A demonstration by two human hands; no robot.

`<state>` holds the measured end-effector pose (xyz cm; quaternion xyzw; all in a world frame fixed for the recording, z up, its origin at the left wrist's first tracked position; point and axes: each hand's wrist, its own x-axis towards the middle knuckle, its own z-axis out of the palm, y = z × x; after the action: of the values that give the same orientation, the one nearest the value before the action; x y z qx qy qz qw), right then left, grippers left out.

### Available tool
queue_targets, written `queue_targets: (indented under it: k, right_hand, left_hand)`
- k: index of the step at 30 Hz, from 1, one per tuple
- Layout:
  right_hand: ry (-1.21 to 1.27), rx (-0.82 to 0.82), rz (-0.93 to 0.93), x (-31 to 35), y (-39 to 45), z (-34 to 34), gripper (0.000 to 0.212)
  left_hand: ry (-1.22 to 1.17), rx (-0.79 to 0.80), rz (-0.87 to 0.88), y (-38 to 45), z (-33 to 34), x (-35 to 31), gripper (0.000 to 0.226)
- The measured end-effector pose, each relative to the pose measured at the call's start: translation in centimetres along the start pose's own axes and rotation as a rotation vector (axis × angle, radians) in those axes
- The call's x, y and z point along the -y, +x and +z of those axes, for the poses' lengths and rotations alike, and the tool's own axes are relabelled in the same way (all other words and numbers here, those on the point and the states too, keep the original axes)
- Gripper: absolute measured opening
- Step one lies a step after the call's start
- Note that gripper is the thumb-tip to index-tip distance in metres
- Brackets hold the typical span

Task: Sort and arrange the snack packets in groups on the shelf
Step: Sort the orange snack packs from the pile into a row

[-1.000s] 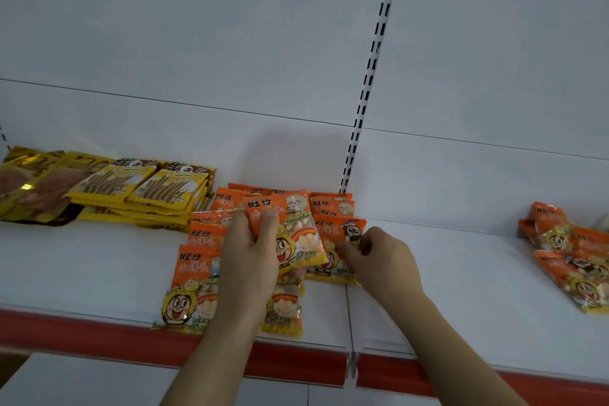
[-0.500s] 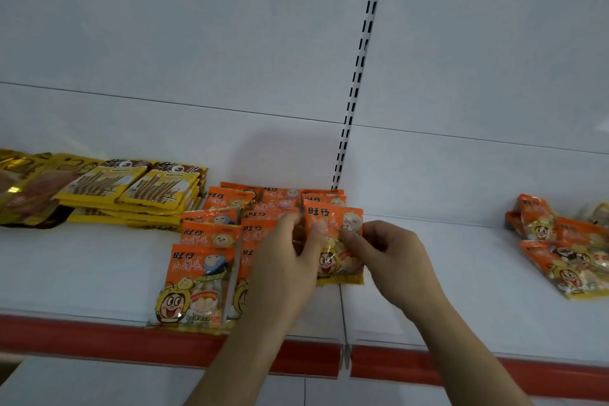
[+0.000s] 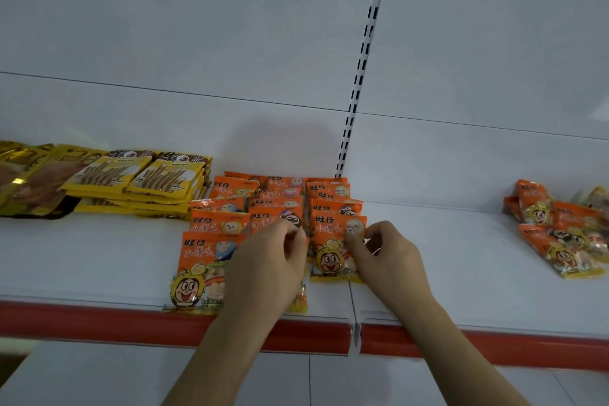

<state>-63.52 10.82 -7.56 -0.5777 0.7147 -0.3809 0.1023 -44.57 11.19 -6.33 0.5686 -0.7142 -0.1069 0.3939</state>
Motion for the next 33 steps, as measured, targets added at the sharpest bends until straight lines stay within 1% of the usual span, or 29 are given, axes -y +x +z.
queue_targets:
  k: [2,6,9,11,14,17,21,24,26,30,31,33]
  right_hand:
    - [-0.014,-0.030,-0.010,-0.3,-0.2,-0.7,0.039]
    - [-0.101,-0.118,-0.118,-1.7,-0.7,-2.9,0.030]
    - [-0.162,-0.216,-0.178,-3.2,-0.8,-5.2,0.027]
    - [-0.206,-0.256,-0.186,-4.9,-0.7,-7.1,0.028]
    - [-0.261,-0.311,-0.185,-8.5,-0.4,-10.5,0.029]
    - [-0.310,-0.369,-0.165,-13.5,0.2,-14.2,0.028]
    - [-0.394,-0.352,-0.097,-20.8,1.8,-19.4,0.028]
    - [-0.435,-0.291,-0.056,-25.3,3.9,-22.8,0.034]
    - [-0.451,-0.238,-0.048,-27.8,5.2,-24.2,0.035]
    - [-0.473,-0.179,-0.110,-30.5,7.4,-24.9,0.032]
    - [-0.460,-0.148,-0.115,-30.7,7.7,-24.9,0.031]
    - [-0.439,-0.063,-0.120,-31.1,8.3,-24.7,0.027]
  left_hand:
    - [-0.029,-0.009,0.043,0.2,0.1,-0.7,0.020]
    - [-0.048,-0.025,0.173,0.6,1.5,-3.1,0.026]
    - [-0.039,-0.022,0.225,0.3,3.4,-5.6,0.025]
    - [-0.053,-0.015,0.246,0.0,4.9,-7.6,0.029]
    - [-0.050,0.016,0.302,-0.4,7.8,-11.4,0.033]
    - [-0.068,0.075,0.319,-0.7,11.3,-15.9,0.037]
    - [-0.057,0.154,0.320,-1.1,17.5,-22.2,0.040]
    - [-0.004,0.220,0.295,-1.0,22.1,-26.5,0.042]
    - [0.043,0.254,0.246,-0.6,25.0,-28.7,0.041]
    - [0.126,0.365,0.087,0.4,29.0,-31.8,0.036]
    - [0.121,0.383,0.035,0.7,29.7,-32.3,0.035]
    - [0.037,0.385,-0.109,1.4,31.0,-32.9,0.035]
